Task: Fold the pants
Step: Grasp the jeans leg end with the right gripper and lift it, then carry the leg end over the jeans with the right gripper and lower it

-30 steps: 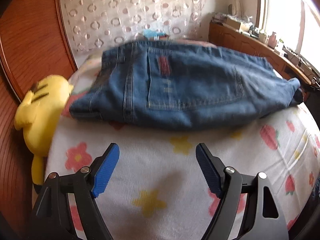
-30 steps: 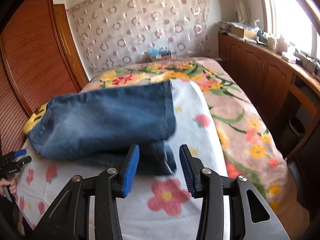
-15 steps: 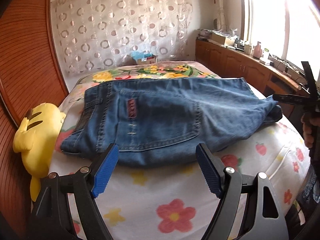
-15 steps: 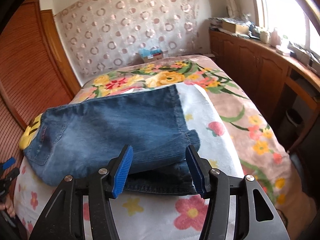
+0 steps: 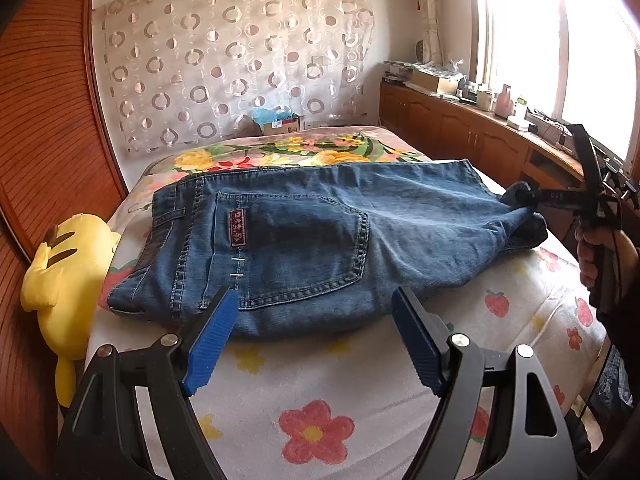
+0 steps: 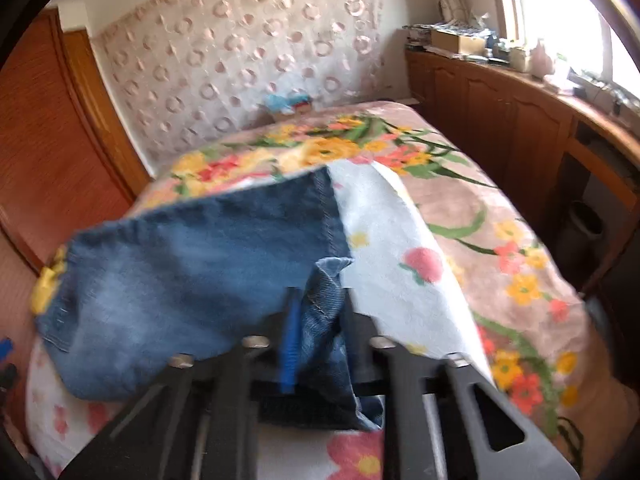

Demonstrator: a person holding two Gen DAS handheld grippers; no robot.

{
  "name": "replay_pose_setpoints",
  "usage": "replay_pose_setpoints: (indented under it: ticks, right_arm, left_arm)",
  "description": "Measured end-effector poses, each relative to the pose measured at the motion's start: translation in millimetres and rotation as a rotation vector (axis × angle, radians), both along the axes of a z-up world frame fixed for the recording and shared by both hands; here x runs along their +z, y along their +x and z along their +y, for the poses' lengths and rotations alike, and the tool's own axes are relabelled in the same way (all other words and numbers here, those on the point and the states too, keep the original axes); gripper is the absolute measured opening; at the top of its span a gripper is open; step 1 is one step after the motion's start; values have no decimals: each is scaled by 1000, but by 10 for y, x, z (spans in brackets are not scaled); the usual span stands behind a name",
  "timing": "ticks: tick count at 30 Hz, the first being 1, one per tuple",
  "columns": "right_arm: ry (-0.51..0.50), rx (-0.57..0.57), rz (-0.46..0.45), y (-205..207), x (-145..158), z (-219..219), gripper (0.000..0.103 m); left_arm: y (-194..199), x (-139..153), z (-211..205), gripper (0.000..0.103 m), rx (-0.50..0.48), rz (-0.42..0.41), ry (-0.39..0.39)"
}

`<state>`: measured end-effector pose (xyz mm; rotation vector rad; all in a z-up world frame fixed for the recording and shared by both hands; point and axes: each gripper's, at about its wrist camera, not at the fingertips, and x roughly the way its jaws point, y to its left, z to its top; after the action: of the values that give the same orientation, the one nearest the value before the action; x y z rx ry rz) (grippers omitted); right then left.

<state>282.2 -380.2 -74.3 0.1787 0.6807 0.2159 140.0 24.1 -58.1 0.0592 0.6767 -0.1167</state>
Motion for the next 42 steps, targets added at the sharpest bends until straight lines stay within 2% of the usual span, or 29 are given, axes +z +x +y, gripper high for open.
replay_pose_setpoints:
  ticks: [2,5,10,15,21,24,27,30,32,34,39,42]
  right_arm:
    - [13,7,-12,16,39,9,6]
    - [24,37,-57,1,138,78,6]
    - [-9,120,-127,-18,421,423,6]
    - [-43,235,-181,-17,688,1039,5]
    - [-53,429,-225,-187,916,2092,5]
    - [-84,528,-249,-414,943,2571,5]
    - [-117,588,-224,-553,878,2900,6]
    - [-130,608,-192,-510,832,2993,14]
    - [-127,618,-177,-446,823,2985,25]
    - [-120,607,-167,-390,822,2950,29]
    - [-137,572,-146,-74,876,2797,33]
    - [-159,551,-127,-97,809,2818,35]
  left_arm:
    - [-15,1,25,80,5,1,0]
    - [-45,-4,91,80,17,0,-6]
    - [-109,-6,266,80,44,-4,-13]
    - [-199,3,514,80,87,-11,-20]
    - [-285,-23,821,80,147,-7,-29]
    - [-318,-48,951,80,168,-4,-33]
    - [-341,-54,1017,80,178,-6,-36]
    - [-354,-76,1064,80,181,-8,-43]
    - [-339,-94,1074,80,182,-5,-48]
    - [-318,-117,1079,80,181,-2,-54]
    - [-237,-172,1003,80,164,15,-64]
    - [-109,-212,949,80,150,28,-76]
